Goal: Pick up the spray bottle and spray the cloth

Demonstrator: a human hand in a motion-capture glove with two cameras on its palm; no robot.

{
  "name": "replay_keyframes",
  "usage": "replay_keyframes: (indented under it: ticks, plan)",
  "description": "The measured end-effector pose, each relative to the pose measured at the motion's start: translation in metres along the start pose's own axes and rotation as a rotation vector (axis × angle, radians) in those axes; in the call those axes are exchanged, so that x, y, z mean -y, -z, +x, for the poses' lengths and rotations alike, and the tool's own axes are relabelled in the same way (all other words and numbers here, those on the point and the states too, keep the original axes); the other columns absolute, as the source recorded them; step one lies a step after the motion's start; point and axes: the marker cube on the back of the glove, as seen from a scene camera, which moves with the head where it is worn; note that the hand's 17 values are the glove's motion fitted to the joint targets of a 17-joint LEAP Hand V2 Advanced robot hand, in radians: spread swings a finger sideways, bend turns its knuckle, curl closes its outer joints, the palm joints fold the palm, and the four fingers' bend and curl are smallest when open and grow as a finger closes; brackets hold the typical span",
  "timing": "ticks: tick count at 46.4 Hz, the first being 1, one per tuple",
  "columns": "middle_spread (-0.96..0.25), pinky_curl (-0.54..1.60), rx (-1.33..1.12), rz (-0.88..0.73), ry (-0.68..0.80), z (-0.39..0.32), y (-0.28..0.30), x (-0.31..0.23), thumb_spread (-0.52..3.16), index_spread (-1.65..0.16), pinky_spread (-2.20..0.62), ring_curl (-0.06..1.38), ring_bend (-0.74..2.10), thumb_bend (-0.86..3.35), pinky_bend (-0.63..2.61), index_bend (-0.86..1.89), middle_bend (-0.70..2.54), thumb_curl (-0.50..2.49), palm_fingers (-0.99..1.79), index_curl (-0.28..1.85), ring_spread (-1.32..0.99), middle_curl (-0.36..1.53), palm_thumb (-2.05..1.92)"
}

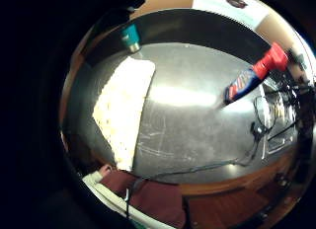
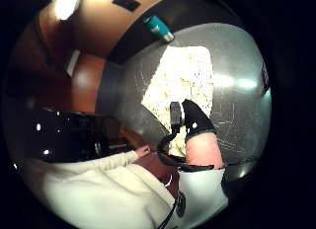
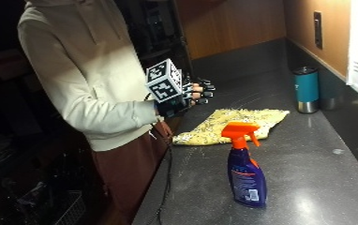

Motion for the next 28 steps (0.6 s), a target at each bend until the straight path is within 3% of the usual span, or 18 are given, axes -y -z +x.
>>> replay_keyframes:
  ticks: [17, 28]
  plan:
    - [-0.03, 0.34, 0.150, 0.427, -0.263, 0.051, 0.020, -0.023, 1.06, -0.34, 0.18, 0.26, 0.31, -0.02, 0.27, 0.11, 0.22, 0.41, 0.42, 0.28, 0.01, 0.33, 0.76]
    - [-0.01, 0.36, 0.214, 0.561, -0.405, 0.094, 0.029, -0.023, 1.06, -0.31, 0.17, 0.29, 0.36, -0.02, 0.31, 0.09, 0.24, 0.42, 0.37, 0.24, 0.01, 0.35, 0.75]
